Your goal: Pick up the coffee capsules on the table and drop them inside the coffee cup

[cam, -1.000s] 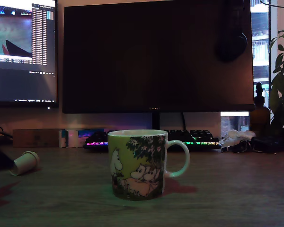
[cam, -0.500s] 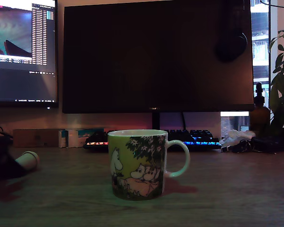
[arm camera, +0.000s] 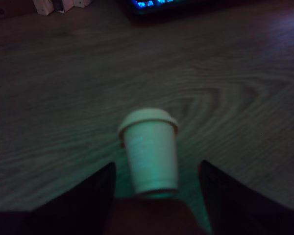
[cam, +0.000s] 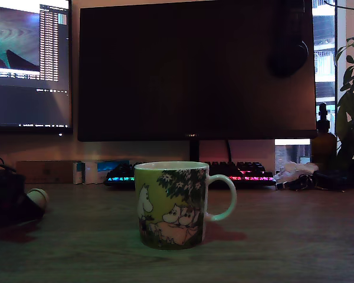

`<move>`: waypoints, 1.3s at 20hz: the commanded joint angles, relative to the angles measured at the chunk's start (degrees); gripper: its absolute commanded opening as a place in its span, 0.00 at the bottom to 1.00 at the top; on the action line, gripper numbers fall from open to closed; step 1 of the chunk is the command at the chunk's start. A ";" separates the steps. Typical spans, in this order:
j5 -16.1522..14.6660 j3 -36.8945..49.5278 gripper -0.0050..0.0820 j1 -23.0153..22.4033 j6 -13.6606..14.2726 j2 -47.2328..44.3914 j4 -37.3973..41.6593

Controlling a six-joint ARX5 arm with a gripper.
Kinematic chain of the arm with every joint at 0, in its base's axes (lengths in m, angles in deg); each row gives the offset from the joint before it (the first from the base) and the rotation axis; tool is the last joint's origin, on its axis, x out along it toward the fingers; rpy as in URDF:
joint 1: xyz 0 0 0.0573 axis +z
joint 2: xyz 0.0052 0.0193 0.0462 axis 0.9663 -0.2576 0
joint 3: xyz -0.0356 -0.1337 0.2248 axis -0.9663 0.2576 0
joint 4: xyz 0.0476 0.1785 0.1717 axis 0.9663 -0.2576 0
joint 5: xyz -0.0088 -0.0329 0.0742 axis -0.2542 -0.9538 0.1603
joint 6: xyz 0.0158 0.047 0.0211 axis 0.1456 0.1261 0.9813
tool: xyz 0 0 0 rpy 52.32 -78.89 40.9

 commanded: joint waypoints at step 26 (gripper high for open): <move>-3.21 -4.66 0.27 0.15 1.53 -0.68 -9.90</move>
